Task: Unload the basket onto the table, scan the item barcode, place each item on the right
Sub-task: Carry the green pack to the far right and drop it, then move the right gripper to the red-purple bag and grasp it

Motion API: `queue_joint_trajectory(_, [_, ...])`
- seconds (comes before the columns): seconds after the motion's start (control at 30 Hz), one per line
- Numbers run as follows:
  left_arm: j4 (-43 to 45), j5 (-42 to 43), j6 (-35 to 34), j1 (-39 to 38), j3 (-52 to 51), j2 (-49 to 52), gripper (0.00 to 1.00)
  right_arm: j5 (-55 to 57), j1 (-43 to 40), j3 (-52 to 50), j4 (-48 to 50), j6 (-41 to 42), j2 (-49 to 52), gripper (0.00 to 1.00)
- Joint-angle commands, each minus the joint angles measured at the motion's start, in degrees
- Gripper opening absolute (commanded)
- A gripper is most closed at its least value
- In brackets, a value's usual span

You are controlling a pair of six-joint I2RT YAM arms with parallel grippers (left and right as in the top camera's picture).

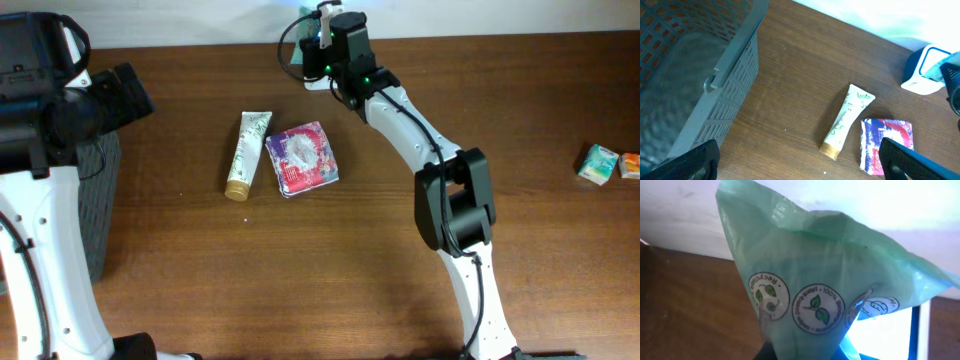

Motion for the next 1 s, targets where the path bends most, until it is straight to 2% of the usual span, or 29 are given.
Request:
queue_joint_trajectory(0.0, [-0.1, -0.2, -0.3, 0.2, 0.2, -0.4, 0.99, 1.8, -0.3, 0.3, 0.4, 0.9, -0.1, 0.06])
queue_joint_trajectory(0.13, [-0.1, -0.2, -0.3, 0.2, 0.2, -0.4, 0.99, 2.2, -2.0, 0.3, -2.6, 0.9, -2.7, 0.04])
queue_joint_trajectory(0.2, [-0.1, -0.2, -0.3, 0.2, 0.2, -0.4, 0.99, 2.2, -5.1, 0.3, -8.5, 0.9, -7.4, 0.04])
queue_joint_trajectory(0.27, [-0.1, -0.2, -0.3, 0.2, 0.2, -0.4, 0.99, 2.2, -9.9, 0.3, -18.4, 2.2, -13.0, 0.04])
queue_joint_trajectory(0.33, [-0.1, -0.2, -0.3, 0.2, 0.2, -0.4, 0.99, 2.4, -16.3, 0.3, -29.6, 8.1, -17.0, 0.04])
queue_joint_trajectory(0.47, [-0.1, -0.2, -0.3, 0.2, 0.2, -0.4, 0.99, 5.0, -31.4, 0.3, -52.7, 10.1, -17.4, 0.04])
queue_joint_trajectory(0.5, [-0.1, -0.2, -0.3, 0.2, 0.2, -0.4, 0.99, 7.0, -33.8, 0.3, -55.8, 9.3, -16.9, 0.04])
queue_joint_trajectory(0.6, [-0.1, -0.2, -0.3, 0.2, 0.2, -0.4, 0.99, 8.9, -41.7, 0.3, -62.3, -4.2, -14.2, 0.04])
queue_joint_trajectory(0.63, [-0.1, -0.2, -0.3, 0.2, 0.2, -0.4, 0.99, 10.9, -43.6, 0.3, -63.3, -5.0, -13.7, 0.04])
queue_joint_trajectory(0.67, [-0.1, -0.2, -0.3, 0.2, 0.2, -0.4, 0.99, 13.1, -45.3, 0.3, -64.1, -5.0, -13.6, 0.09])
queue_joint_trajectory(0.7, [-0.1, -0.2, -0.3, 0.2, 0.2, -0.4, 0.99, 14.4, -46.9, 0.3, -65.2, -5.0, -13.6, 0.55])
queue_joint_trajectory(0.77, [-0.1, -0.2, -0.3, 0.2, 0.2, -0.4, 0.99, 14.1, -48.8, 0.3, -68.3, -5.0, -13.6, 0.61])
queue_joint_trajectory(0.8, [-0.1, -0.2, -0.3, 0.2, 0.2, -0.4, 0.99, 12.7, -48.6, 0.3, -70.6, -5.0, -13.6, 0.87])
queue_joint_trajectory(0.83, [-0.1, -0.2, -0.3, 0.2, 0.2, -0.4, 0.99, 10.7, -48.2, 0.3, -72.0, -5.0, -13.6, 0.97])
queue_joint_trajectory(0.87, [-0.1, -0.2, -0.3, 0.2, 0.2, -0.4, 0.99, 5.7, -47.7, 0.3, -73.3, -5.0, -13.6, 1.0])
queue_joint_trajectory(0.97, [-0.1, -0.2, -0.3, 0.2, 0.2, -0.4, 0.99, -8.2, -43.3, 0.3, -77.3, -5.0, -13.2, 0.99])
